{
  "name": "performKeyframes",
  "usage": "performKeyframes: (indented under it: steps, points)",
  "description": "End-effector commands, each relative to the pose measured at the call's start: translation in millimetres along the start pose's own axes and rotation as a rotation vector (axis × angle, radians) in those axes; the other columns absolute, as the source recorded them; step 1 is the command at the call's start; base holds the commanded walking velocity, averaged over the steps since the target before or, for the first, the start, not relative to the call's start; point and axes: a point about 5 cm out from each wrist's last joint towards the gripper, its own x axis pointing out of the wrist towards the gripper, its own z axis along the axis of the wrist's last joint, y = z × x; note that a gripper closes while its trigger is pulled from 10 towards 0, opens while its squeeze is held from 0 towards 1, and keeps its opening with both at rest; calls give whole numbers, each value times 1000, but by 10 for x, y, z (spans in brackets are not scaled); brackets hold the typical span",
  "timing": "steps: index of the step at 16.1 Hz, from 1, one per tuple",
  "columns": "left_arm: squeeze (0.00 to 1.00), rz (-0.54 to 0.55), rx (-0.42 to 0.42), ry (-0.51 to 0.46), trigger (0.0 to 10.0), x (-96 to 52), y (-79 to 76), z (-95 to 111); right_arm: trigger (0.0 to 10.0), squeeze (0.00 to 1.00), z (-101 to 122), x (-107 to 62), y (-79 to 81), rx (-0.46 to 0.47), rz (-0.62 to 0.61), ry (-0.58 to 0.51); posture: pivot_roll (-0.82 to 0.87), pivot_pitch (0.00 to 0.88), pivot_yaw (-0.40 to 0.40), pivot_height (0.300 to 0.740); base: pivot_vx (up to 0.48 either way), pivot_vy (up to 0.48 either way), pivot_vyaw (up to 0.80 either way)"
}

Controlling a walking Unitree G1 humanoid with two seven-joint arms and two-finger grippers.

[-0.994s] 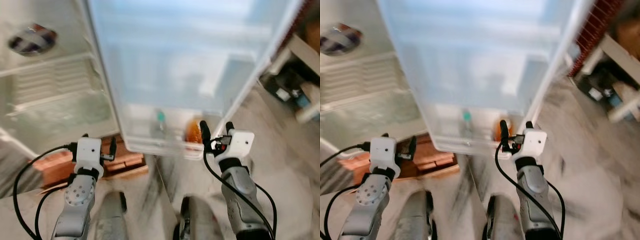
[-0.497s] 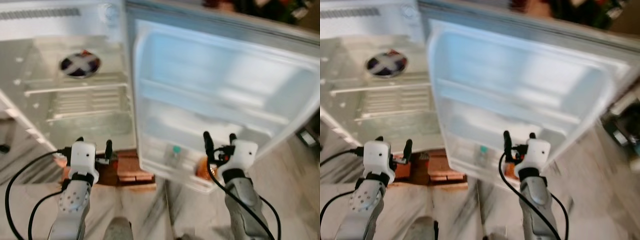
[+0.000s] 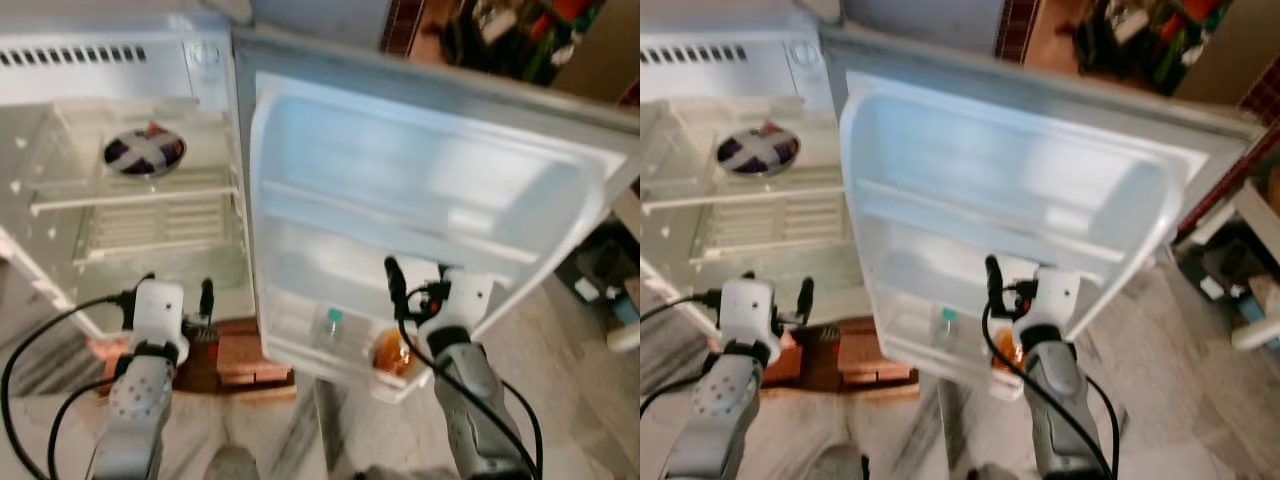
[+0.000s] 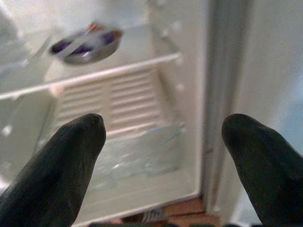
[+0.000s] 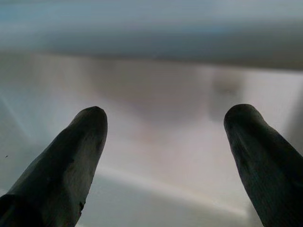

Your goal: Restocking fridge

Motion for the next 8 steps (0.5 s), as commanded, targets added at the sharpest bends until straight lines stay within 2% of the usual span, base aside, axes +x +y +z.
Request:
performKeyframes:
  steps: [1, 8]
  points:
    - [0, -35, -4, -7, 10000, 10, -109, 20, 10000, 0, -53, -38, -136, -13, -45, 35, 107, 61, -50, 740, 0, -364, 0]
    - [0, -42, -4, -3, 10000, 18, -151, 3, 10000, 0, -80, -38, -132, -11, -29, 48, 110, 56, -53, 740, 0, -368, 0]
